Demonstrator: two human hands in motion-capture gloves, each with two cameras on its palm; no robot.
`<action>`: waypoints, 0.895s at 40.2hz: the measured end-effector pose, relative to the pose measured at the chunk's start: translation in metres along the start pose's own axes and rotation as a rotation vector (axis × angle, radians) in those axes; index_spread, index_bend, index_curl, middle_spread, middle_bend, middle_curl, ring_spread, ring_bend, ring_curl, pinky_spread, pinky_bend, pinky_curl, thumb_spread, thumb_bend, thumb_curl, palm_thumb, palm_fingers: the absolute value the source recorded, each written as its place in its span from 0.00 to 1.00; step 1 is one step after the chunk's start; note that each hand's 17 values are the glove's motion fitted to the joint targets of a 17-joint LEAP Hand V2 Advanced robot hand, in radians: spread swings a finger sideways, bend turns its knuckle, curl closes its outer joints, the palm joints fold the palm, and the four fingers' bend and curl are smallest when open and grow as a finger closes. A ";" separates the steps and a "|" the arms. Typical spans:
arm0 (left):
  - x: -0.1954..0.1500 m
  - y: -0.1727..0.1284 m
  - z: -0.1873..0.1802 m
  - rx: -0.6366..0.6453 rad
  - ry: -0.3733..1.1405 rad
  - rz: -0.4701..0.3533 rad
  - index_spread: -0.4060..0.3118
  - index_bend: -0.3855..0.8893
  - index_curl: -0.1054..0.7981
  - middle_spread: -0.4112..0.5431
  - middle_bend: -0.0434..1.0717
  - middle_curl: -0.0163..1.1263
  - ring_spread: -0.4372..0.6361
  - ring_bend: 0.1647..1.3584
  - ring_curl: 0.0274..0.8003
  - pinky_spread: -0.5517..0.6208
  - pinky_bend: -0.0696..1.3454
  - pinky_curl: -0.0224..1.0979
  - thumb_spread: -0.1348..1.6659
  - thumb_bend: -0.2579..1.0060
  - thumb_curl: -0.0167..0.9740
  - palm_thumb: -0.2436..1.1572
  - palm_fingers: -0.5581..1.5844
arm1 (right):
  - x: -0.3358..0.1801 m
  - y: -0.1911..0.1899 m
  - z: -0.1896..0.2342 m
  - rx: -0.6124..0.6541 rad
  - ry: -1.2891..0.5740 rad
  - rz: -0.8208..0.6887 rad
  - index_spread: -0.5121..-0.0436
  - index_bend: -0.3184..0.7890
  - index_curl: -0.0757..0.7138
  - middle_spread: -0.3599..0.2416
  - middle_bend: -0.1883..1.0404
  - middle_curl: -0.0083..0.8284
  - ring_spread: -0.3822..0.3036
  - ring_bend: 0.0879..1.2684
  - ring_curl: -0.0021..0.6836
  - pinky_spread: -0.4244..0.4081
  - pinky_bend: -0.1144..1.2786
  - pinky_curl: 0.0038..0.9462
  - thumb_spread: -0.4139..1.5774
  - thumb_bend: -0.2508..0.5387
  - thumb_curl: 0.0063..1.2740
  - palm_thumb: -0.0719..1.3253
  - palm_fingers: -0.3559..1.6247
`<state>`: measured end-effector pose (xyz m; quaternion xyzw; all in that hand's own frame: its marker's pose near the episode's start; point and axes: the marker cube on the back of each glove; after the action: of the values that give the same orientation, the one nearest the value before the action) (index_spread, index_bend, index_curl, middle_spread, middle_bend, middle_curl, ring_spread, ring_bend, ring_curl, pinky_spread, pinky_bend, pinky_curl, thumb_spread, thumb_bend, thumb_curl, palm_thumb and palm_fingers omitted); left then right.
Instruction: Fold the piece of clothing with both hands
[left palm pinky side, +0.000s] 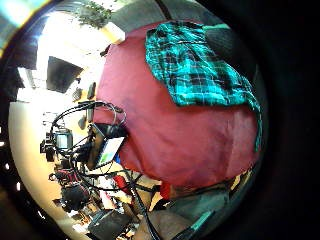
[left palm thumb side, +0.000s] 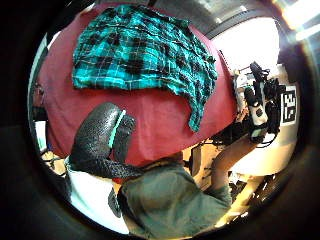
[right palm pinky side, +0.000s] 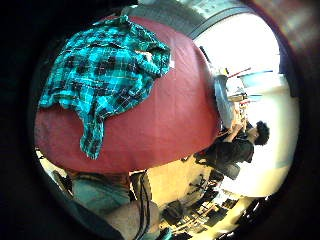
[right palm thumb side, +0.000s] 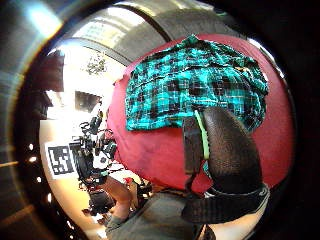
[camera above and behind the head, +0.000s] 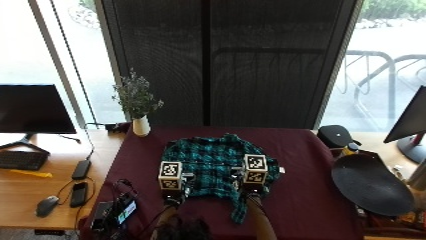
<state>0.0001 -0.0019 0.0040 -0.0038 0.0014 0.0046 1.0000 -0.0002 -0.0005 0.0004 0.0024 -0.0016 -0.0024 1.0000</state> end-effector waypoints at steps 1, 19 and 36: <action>0.000 -0.001 0.002 -0.002 0.002 0.005 0.49 0.33 0.12 0.42 0.29 0.08 0.46 0.27 0.10 0.55 0.31 0.08 0.32 0.34 0.08 0.37 0.50 | 0.000 0.000 0.000 0.002 -0.001 -0.002 0.71 0.47 0.17 0.60 0.31 0.06 0.65 0.10 0.04 0.66 0.39 0.10 0.43 0.62 0.04 0.30 0.34; 0.008 -0.002 -0.001 -0.021 0.025 0.045 0.41 0.39 0.23 0.43 0.33 0.26 0.51 0.39 0.33 0.65 0.40 0.22 0.65 0.29 0.21 0.42 0.44 | -0.001 0.011 -0.011 0.005 -0.054 -0.028 0.35 0.45 0.39 0.62 0.30 0.22 0.76 0.10 0.21 0.82 0.42 0.25 0.82 0.67 0.14 0.36 0.30; 0.006 0.005 -0.032 -0.008 0.059 0.072 0.40 0.39 0.30 0.43 0.33 0.32 0.51 0.41 0.37 0.67 0.41 0.27 0.69 0.22 0.27 0.45 0.42 | 0.003 0.024 -0.029 -0.009 -0.059 -0.060 0.32 0.43 0.46 0.62 0.29 0.29 0.77 0.10 0.29 0.83 0.45 0.31 0.87 0.56 0.19 0.36 0.29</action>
<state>0.0057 0.0026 -0.0277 -0.0081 0.0309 0.0405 0.9987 0.0034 0.0238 -0.0283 -0.0021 -0.0312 -0.0323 0.9990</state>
